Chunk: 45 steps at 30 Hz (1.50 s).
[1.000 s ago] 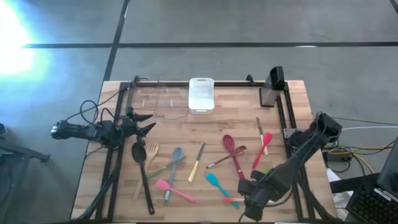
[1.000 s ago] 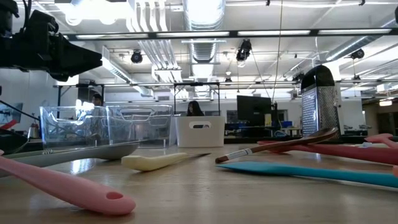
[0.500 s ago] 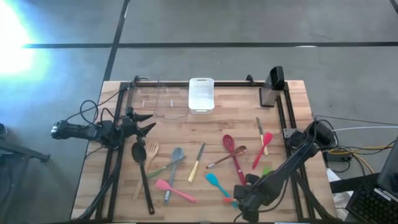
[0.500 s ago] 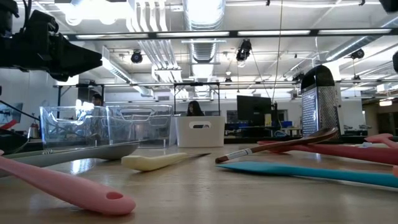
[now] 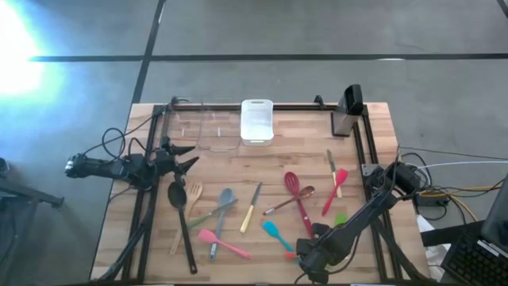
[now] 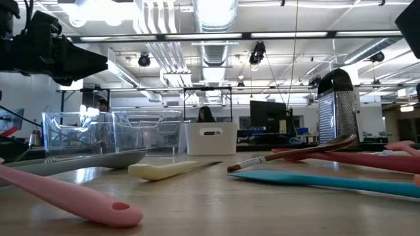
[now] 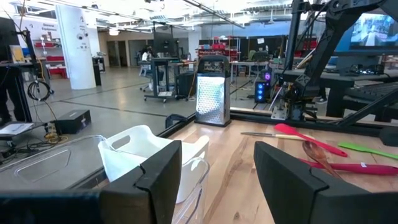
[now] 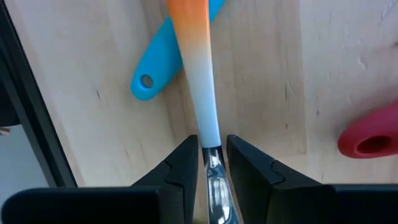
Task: Pick & Place Kitchen Items
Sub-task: Put the orange table knife into the white bin
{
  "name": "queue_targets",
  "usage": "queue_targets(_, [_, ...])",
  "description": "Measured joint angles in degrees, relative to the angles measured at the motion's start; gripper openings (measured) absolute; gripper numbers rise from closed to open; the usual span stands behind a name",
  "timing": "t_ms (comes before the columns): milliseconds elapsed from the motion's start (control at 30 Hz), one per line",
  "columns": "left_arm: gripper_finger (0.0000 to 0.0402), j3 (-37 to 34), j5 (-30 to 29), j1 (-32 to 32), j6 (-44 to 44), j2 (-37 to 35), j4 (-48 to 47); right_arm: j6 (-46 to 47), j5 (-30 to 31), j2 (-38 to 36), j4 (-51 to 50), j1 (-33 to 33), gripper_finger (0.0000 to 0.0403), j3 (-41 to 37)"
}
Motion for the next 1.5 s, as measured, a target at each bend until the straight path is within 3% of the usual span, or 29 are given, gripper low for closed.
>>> queue_targets(300, [0.0204, 0.02, 0.01, 0.00, 0.00, 0.00, -0.01, 2.94, 0.42, -1.77, -0.54, 0.00, 0.0023, -0.28])
queue_targets(900, [0.0204, 0.00, 0.02, 0.00, 0.00, 0.01, -0.01, 12.63, 3.67, -9.69, -7.32, -1.03, 0.0022, -0.28])
queue_targets(1167, [0.0204, 0.01, 0.01, 0.00, 0.00, 0.01, -0.01, 10.80, 17.24, -15.82, -8.12, -8.24, 0.0022, -0.22])
queue_targets(1500, [0.0204, 0.00, 0.00, 0.00, 0.00, 0.00, -0.01, -5.42, 20.33, -20.36, -3.37, -24.22, 0.0022, 0.54])
